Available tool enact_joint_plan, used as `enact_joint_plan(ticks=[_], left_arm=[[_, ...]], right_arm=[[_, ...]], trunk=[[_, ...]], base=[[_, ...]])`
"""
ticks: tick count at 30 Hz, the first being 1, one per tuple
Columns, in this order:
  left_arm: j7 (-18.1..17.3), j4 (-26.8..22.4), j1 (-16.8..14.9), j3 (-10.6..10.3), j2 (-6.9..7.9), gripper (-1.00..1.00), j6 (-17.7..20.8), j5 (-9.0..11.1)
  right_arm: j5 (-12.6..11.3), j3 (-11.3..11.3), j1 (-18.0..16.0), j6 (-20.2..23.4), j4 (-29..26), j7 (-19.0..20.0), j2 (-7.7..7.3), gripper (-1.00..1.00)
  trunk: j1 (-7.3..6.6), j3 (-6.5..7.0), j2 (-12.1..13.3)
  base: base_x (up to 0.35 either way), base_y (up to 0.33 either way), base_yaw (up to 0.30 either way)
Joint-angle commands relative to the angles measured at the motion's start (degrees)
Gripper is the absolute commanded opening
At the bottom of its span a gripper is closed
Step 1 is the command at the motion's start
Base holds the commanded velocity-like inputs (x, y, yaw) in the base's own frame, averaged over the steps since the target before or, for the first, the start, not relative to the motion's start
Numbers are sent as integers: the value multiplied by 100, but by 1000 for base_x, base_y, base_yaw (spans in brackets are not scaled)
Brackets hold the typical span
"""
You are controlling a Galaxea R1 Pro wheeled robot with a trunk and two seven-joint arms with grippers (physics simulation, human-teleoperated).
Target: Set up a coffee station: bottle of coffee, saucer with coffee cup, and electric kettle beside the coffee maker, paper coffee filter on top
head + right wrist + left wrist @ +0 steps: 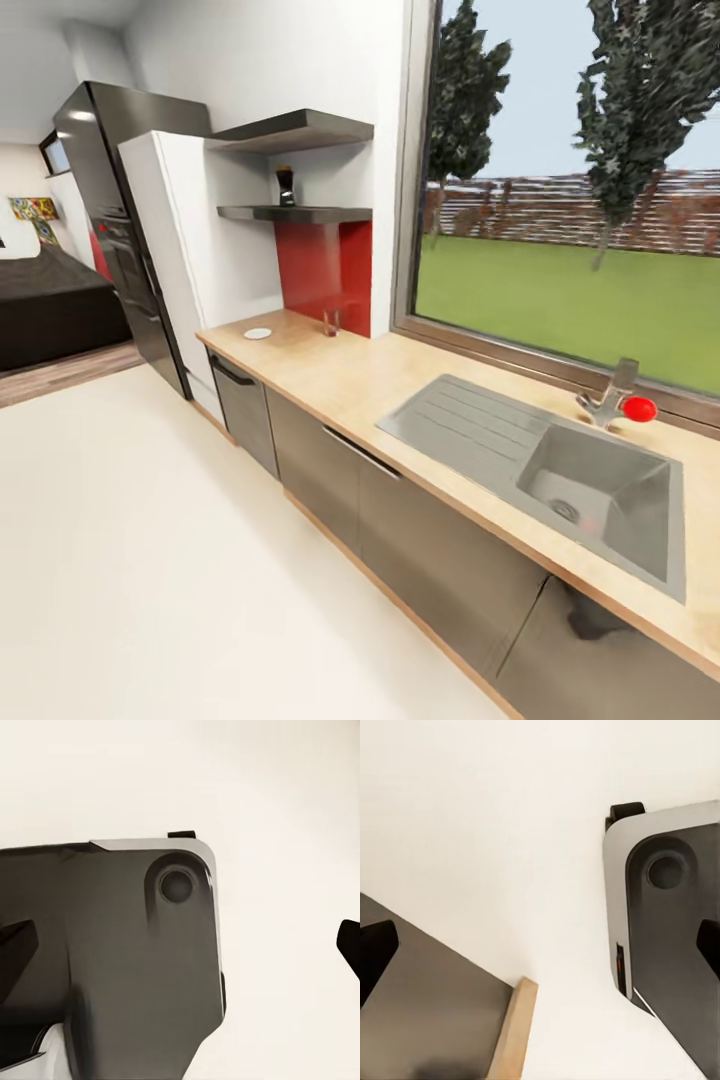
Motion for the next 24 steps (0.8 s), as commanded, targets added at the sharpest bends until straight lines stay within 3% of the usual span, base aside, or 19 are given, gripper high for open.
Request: enact_joint_plan(ticks=[1,5,11,24], left_arm=[[-28,2,-7,-39,1,100,22,60],[-28,2,-3,-21,1,100,7,60],[-32,9,-1,251,8,100,-235,48],[-32,11,-1,308,9,100,-288,43]], right_arm=[[2,-35,-4,-22,3,4,2,100],[2,-35,-4,-22,6,4,2,100],[2,-34,-4,-22,11,4,5,100],[2,-29,-4,-22,12,4,8,100]], trunk=[[6,-19,-11],[6,-44,-11],[6,-82,-11],[6,-165,-11]], base=[[282,198,211],[282,212,211],[282,233,211],[283,229,211]])
